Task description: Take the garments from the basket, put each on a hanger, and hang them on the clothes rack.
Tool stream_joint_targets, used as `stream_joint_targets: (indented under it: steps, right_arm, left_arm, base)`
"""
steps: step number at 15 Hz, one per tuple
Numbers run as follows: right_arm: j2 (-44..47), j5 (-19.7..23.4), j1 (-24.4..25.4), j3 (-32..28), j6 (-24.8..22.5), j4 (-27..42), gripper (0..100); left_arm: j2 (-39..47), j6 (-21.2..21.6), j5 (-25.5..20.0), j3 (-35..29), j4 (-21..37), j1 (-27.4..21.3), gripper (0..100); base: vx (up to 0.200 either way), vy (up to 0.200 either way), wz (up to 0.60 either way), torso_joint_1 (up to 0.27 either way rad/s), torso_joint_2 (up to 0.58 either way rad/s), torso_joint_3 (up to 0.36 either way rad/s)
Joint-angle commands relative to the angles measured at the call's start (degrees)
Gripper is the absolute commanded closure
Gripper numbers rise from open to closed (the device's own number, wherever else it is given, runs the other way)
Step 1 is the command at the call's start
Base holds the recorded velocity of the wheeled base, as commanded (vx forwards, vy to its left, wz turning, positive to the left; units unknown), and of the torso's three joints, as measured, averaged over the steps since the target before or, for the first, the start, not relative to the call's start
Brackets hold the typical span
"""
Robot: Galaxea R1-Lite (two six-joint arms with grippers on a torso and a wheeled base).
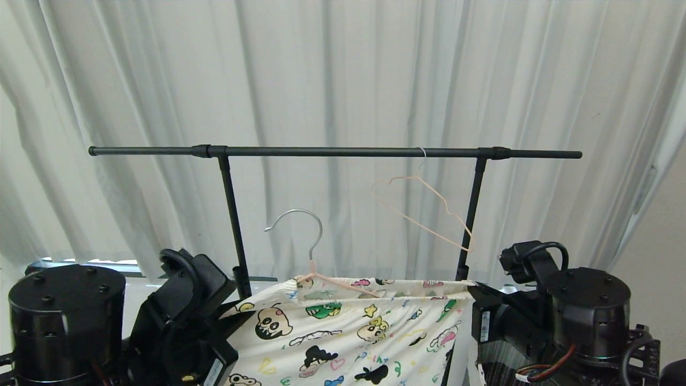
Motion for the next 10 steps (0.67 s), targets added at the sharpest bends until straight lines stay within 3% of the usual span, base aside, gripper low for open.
stream_joint_targets:
  steps: [1, 3, 4, 7, 10]
  right_arm:
    - [-4.2, 2.4, 0.1, -0.2, -2.1, 1.6, 100]
    - [-8.9, 6.5, 0.1, -1.4, -4.5, 7.8, 100]
    - [-11.4, 8.5, 0.1, -2.2, -5.1, 11.4, 0]
    - [-16.1, 14.8, 0.1, -2.5, -10.1, 14.2, 0]
    - [-18.5, 19.6, 0.1, -3.2, -14.7, 16.9, 0]
  left_arm:
    - [1.8, 0.0, 2.1, -0.4, -0.1, 0.1, 100]
    - [3.7, -0.6, 7.3, -1.2, -1.0, 0.0, 100]
    - [4.8, -0.6, 7.4, -1.1, -3.0, -0.1, 100]
    - [8.0, -2.2, 7.5, -1.0, -10.3, -2.7, 100]
    - [8.7, -4.3, 7.7, -0.6, -11.9, -5.7, 100]
  base:
    - [0.000, 0.000, 0.00, 0.000, 0.00, 0.000]
    - [0.000, 0.000, 0.00, 0.000, 0.00, 0.000]
    - [0.000, 0.000, 0.00, 0.000, 0.00, 0.000]
    - [0.000, 0.000, 0.00, 0.000, 0.00, 0.000]
    - [0.000, 0.000, 0.00, 0.000, 0.00, 0.000]
